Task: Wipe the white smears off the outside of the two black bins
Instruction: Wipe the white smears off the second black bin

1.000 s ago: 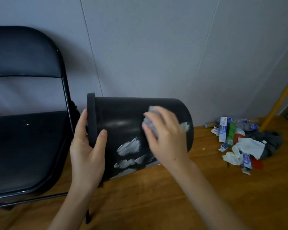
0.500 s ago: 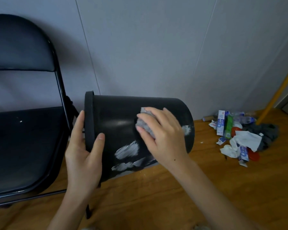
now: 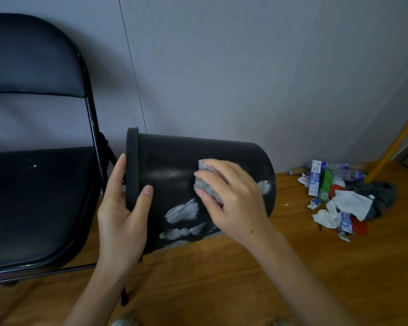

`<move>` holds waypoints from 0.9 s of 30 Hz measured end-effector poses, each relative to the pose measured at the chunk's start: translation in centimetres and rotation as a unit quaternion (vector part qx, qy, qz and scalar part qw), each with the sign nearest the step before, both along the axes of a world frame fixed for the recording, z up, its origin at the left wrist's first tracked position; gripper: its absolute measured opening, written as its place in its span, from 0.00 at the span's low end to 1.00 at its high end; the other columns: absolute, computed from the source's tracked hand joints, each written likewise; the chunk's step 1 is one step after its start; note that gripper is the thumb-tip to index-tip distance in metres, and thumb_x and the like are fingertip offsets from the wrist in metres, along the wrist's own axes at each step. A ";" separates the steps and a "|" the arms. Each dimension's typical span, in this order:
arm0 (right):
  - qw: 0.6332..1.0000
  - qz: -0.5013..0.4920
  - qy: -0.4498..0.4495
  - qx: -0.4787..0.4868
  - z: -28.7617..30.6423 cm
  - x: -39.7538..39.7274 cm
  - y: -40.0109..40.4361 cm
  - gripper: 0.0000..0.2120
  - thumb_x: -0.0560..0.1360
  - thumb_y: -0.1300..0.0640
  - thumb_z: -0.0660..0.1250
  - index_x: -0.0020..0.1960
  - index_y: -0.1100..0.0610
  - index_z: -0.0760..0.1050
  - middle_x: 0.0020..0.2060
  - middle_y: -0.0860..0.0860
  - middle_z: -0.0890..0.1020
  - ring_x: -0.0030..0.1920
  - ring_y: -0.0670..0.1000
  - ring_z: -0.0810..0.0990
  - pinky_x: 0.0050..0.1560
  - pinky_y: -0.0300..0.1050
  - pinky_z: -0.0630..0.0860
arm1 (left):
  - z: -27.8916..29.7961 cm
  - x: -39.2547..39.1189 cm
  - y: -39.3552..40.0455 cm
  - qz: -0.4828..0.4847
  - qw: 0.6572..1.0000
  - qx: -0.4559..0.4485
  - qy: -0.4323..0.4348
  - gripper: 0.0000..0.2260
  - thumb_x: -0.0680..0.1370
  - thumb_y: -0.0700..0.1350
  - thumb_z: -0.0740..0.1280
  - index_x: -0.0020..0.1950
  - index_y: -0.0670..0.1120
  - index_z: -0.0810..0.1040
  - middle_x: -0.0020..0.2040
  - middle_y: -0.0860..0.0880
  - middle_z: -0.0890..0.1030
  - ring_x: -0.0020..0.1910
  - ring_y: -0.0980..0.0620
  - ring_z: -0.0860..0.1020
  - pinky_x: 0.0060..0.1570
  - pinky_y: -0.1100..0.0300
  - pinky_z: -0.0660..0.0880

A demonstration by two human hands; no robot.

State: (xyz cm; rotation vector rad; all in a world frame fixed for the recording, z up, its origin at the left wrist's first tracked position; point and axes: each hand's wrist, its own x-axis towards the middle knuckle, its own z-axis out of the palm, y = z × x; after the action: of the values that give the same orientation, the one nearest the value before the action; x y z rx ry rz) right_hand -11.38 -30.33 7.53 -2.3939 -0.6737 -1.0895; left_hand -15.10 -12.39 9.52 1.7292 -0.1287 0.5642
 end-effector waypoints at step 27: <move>0.999 -0.032 0.028 0.024 0.2 -0.9 1.9 0.12 0.78 0.54 0.64 0.56 0.59 0.80 0.57 0.55 0.80 0.58 0.52 0.77 0.57 0.39 0.73 | -0.5 -0.5 -1.2 -0.012 1.000 -0.010 0.010 0.26 0.78 0.34 0.63 0.70 0.54 0.60 0.56 0.75 0.73 0.61 0.74 0.70 0.56 0.76 0.70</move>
State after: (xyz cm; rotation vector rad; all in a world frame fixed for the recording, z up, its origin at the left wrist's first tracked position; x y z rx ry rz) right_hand -12.27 -28.40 7.73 -2.4091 -0.5501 -1.0490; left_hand -15.60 -13.56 9.03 1.7107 -0.1287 0.5289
